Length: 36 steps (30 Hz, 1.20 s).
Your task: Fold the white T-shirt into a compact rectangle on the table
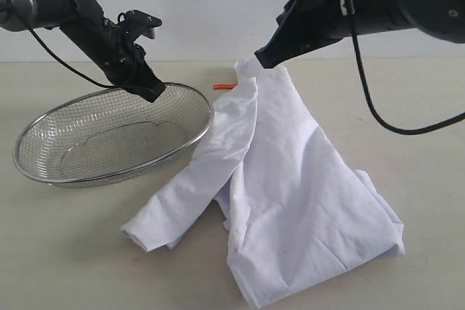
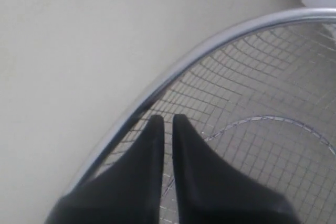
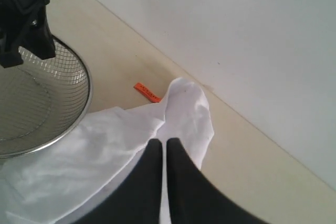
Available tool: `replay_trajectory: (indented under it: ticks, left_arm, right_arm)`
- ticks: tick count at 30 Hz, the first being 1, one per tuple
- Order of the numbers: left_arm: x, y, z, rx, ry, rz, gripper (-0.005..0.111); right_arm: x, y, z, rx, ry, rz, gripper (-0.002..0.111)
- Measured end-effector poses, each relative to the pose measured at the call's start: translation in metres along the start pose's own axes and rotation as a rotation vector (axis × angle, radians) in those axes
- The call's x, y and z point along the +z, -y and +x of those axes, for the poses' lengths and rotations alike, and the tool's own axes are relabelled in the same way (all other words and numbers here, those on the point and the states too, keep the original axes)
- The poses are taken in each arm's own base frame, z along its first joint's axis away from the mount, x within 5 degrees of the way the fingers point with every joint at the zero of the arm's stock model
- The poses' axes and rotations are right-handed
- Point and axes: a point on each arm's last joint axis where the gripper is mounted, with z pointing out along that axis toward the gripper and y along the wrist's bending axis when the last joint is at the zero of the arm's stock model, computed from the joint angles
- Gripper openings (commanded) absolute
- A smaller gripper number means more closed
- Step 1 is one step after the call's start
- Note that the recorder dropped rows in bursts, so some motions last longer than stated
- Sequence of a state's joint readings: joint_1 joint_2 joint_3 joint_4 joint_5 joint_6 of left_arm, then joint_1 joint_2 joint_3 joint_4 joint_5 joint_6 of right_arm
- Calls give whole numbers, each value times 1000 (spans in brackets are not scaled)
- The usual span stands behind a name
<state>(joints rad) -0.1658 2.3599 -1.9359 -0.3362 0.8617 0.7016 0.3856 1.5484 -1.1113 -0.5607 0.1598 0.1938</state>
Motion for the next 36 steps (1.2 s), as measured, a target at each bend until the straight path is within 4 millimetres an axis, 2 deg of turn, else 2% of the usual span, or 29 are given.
replay_trajectory:
  ticks: [4,10,15,19,28,32,36]
  left_arm:
    - [2,-16,2,-36,49,-64,4]
    - [-3,-50,17,-115,82,-141,4]
    - [-12,-82,34,-196,99,-199,4]
    - [-19,-99,45,-232,102,-227,4]
    - [-29,-122,58,-255,131,-300,4]
    - [-35,-133,65,-297,148,-310,4]
    - [-49,-133,57,-307,210,-260,4]
  right_arm:
    - [19,5,10,19,17,-5,0]
    - [37,21,28,79,1,16,0]
    - [45,20,33,84,0,7,0]
    - [48,19,33,86,20,-1,0]
    - [52,17,34,123,39,-11,0]
    - [70,11,50,131,-4,-33,0]
    - [89,3,65,199,-28,-62,0]
